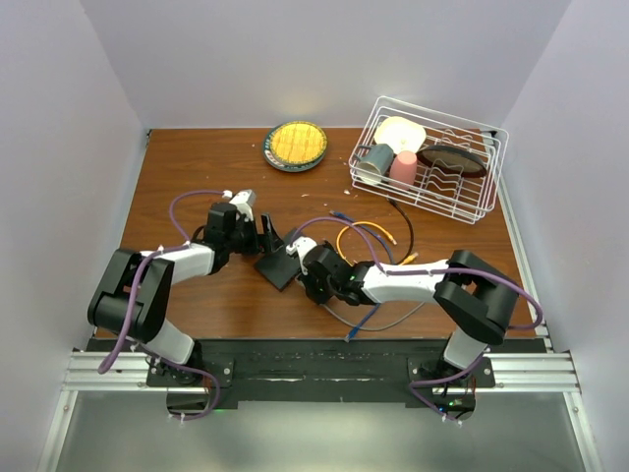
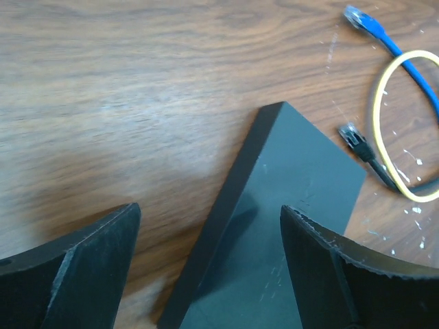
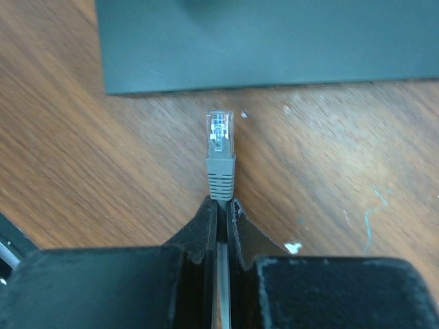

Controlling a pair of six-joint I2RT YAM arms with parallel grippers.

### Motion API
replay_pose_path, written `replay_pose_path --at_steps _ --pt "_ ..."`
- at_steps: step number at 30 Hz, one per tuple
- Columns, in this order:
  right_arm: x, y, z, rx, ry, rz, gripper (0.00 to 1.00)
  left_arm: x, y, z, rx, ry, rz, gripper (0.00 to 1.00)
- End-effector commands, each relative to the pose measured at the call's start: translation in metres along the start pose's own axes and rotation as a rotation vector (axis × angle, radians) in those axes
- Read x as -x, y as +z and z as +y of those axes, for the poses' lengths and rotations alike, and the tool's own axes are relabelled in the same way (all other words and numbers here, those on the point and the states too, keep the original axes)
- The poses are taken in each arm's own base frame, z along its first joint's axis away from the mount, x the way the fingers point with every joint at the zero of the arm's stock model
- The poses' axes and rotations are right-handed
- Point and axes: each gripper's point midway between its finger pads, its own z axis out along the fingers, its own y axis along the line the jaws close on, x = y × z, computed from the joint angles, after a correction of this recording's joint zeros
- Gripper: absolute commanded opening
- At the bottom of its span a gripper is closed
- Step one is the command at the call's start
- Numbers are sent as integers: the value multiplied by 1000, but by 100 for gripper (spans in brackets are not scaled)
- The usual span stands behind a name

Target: Insert the plug into the switch port

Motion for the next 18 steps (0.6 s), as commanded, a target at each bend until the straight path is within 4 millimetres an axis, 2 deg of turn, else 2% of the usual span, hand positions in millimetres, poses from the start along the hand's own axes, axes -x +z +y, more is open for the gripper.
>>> replay_pose_path --at_steps 1,8,18 --pt "-4 7 20 63 -26 40 0 3 4 -13 -84 19 -12 87" --pt "-13 11 27 64 -52 80 0 -6 6 -9 -78 2 10 86" --pt "-18 14 25 39 -71 112 0 -7 8 -9 -78 -8 13 85"
